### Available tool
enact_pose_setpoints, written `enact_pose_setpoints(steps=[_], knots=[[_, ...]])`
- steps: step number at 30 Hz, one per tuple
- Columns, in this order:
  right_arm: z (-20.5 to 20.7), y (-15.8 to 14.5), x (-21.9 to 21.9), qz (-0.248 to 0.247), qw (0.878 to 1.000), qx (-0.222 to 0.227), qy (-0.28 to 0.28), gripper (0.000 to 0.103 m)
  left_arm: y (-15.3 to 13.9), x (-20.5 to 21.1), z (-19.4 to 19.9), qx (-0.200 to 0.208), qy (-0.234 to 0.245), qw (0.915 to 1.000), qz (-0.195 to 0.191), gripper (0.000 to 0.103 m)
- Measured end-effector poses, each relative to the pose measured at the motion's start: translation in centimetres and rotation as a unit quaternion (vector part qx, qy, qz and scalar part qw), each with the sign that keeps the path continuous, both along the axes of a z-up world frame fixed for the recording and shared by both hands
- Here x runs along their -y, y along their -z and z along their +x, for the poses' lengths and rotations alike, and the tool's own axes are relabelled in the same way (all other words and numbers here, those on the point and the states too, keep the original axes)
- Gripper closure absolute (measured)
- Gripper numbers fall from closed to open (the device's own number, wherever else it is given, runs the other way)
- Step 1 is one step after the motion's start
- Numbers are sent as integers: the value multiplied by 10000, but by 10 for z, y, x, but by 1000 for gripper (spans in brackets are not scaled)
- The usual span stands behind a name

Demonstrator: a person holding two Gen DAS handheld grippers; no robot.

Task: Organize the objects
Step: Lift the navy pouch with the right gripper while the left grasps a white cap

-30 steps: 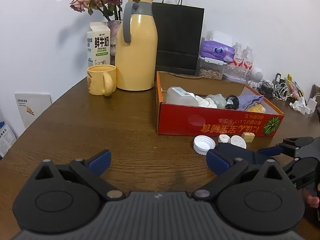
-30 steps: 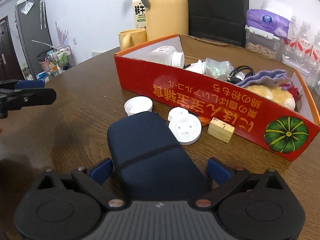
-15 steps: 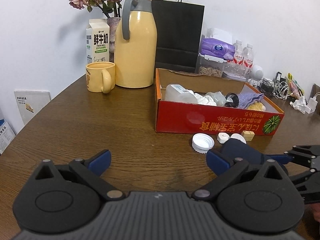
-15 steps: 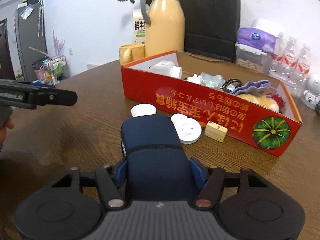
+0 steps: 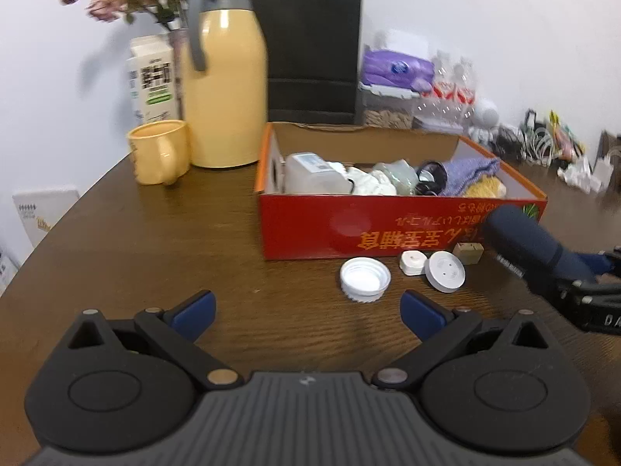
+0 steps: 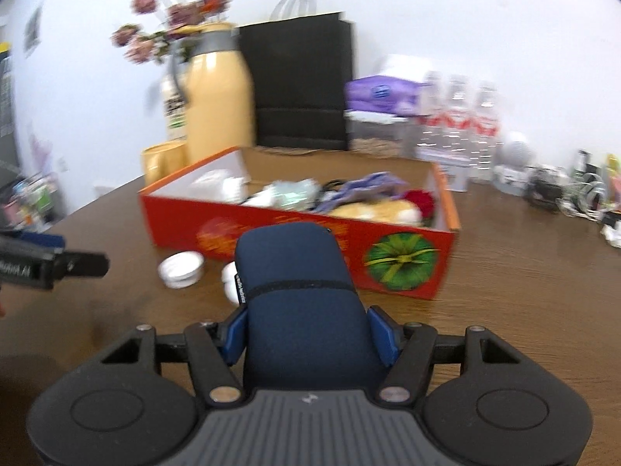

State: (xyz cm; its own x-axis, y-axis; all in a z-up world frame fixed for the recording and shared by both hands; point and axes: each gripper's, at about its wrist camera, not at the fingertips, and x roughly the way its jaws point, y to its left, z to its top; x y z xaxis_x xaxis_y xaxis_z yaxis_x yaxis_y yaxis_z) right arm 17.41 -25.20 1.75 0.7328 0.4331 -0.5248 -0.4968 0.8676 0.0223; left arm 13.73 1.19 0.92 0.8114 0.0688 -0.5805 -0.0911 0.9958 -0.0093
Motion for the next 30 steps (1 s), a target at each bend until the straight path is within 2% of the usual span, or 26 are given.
enact_pose_setpoints(steps=[8,14,16,18,19,21,24,30], knots=[[11,8,12,156,9994,-46,313,40,17,34,47,-329,298,9981,434,0],[12,12,10,174,9993,-52,317,40,32,38,69,-319,107,9990,307,1],[11,14,9,158,9994,-64,297,40,34,36,72,-306,111,9992,232,7],[10,15,8,154,9995,-65,282,40,35,33,73,-316,103,9994,116,28],[10,16,8,156,9995,-60,269,40,36,31,73,-337,114,9993,63,33],[10,16,7,153,9995,-47,255,40,38,30,75,-380,164,9991,-4,62],[9,17,6,150,9996,-47,247,40,37,29,73,-276,253,9992,-125,62],[7,17,6,128,9996,26,231,40,33,30,66,-97,208,9997,-69,62]])
